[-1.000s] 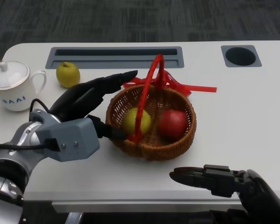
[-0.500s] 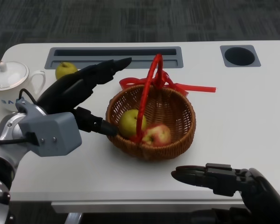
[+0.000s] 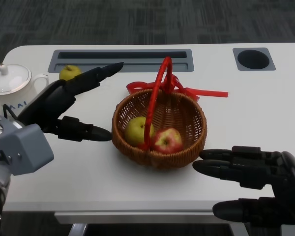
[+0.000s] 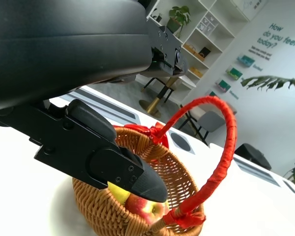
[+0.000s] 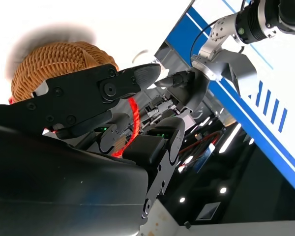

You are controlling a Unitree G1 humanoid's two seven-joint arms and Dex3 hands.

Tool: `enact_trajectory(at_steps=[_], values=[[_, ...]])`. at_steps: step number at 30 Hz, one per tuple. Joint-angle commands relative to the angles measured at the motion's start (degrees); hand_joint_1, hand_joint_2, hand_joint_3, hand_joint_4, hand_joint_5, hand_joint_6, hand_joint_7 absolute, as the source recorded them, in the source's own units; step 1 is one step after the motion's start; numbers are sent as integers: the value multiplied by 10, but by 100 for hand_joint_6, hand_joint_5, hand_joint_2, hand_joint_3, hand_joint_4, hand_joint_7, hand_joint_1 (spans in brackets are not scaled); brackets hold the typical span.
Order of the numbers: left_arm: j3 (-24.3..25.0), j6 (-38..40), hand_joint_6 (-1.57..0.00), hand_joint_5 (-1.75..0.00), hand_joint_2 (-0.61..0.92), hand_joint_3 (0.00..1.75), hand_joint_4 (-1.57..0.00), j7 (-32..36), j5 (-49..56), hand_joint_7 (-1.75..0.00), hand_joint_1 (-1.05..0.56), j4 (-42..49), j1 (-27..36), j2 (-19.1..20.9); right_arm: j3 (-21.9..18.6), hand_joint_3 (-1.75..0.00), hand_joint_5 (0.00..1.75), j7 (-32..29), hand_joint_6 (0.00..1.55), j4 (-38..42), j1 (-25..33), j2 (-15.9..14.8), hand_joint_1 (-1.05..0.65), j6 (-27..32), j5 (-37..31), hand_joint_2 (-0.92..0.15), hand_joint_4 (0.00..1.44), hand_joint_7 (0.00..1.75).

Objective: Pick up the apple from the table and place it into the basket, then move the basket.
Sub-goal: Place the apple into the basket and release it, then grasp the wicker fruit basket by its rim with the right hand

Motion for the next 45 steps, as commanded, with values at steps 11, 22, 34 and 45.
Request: enact_trajectory(at_steps=[11, 22, 34, 45], values=[[28, -3, -39, -2, 76, 0, -40, -29, -26, -2, -65, -11, 49, 9, 22, -2, 2, 39, 73, 59, -150, -36, -51, 16, -18, -90, 80, 1], [31, -2, -42, -1, 75, 0, -42, -12, -12, -1, -64, -25, 67, 16, 38, 0, 2, 35, 77, 163, -248, -41, -54, 3, -69, -88, 84, 1], [34, 0, -42, -1, 75, 0, -44, -1, -2, 0, -66, -36, 83, 23, 72, 0, 0, 6, 78, 333, -337, -35, -59, -17, -125, -86, 85, 0], [35, -2, -43, -1, 76, 0, -45, -2, -5, 0, -66, -41, 88, 21, 147, -1, 1, -63, 79, 512, -452, -37, -62, -44, -242, -88, 86, 0]])
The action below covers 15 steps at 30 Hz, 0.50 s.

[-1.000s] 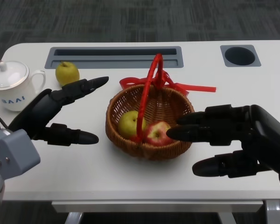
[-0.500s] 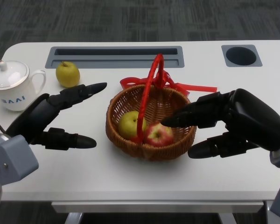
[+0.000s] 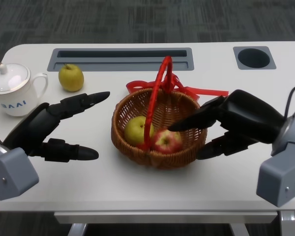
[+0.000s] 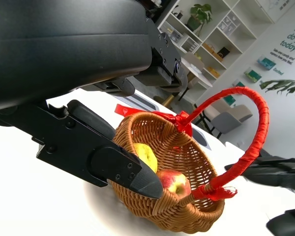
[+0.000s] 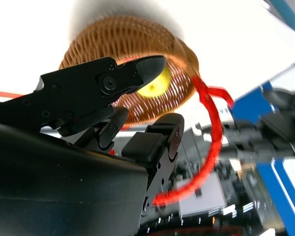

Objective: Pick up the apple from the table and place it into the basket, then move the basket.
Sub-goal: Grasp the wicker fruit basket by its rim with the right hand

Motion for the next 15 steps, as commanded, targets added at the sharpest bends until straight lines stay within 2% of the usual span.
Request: enact_trajectory(at_steps=[1, 7, 15], values=[[4, -2, -43, -1, 75, 0, -45, 5, -3, 0, -65, -6, 8, 8, 27, -1, 1, -23, 79, 53, -39, -6, -61, -8, -31, -88, 86, 1], [6, -5, -44, -1, 75, 0, -46, 6, -7, 0, -65, -9, 13, 5, 72, 0, 2, -61, 82, 109, -67, 1, -60, -15, -71, -85, 90, 1], [6, -3, -44, 0, 76, 1, -47, 14, -2, 0, -66, -15, 17, 4, 143, -1, 2, -120, 85, 142, -86, 17, -60, -17, -137, -86, 94, 1]])
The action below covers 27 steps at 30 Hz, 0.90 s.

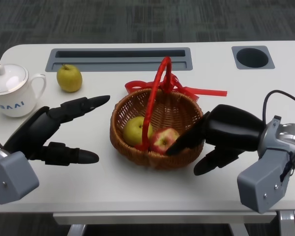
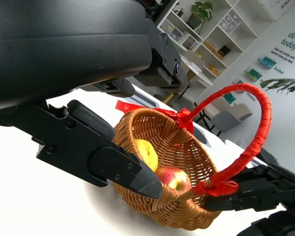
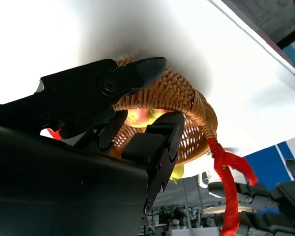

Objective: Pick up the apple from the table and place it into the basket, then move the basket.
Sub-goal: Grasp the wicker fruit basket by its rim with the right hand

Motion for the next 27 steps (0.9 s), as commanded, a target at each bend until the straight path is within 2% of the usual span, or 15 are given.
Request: enact_trajectory(at_steps=[1, 8, 14, 27], values=[[5, -2, -44, 0, 76, 1, -47, 13, -1, 0, -67, -10, 5, 6, 28, 0, 2, -14, 85, 16, -11, 5, -60, -3, -20, -86, 95, 1], [5, 2, -44, 0, 77, 0, -47, 20, 1, 0, -67, -14, 9, 5, 58, 0, 1, 24, 85, 45, -23, 26, -55, 4, -9, -83, 94, 0], [6, -2, -44, 0, 77, 0, -47, 28, 4, 0, -67, -21, 13, 6, 82, -1, 1, 32, 85, 75, -30, 42, -57, 37, -16, -84, 93, 0], [15, -14, -48, -1, 76, 0, -49, 38, -4, -1, -62, -37, 28, 6, 64, 0, 1, 66, 86, 125, -42, 57, -54, 122, 24, -80, 95, 0]])
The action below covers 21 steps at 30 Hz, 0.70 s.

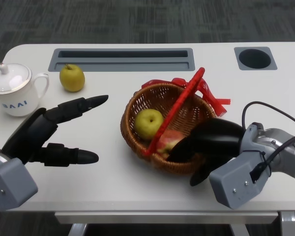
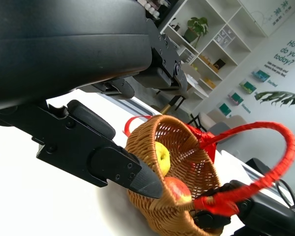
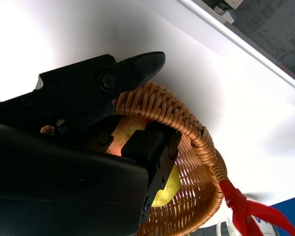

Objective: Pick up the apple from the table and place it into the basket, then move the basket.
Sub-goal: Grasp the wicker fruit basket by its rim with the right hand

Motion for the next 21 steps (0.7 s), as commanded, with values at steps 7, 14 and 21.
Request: enact_trajectory(at_steps=[7, 14, 21], values=[[16, -14, -51, -2, 75, 0, -52, 21, -10, -2, -62, -14, 16, 4, -7, -2, 2, 16, 85, 24, -10, 8, -43, 67, 15, -87, 99, 1], [20, -23, -52, -2, 76, 0, -54, 28, -9, -1, -61, -13, 18, 4, -14, -7, 9, -6, 96, 25, -25, 11, -24, 82, 21, -92, 119, 3], [25, -26, -55, -1, 77, 1, -56, 26, -16, -1, -60, -14, 22, 3, -24, -3, 6, -25, 97, 26, -51, 0, -23, 103, 25, -91, 120, 2]])
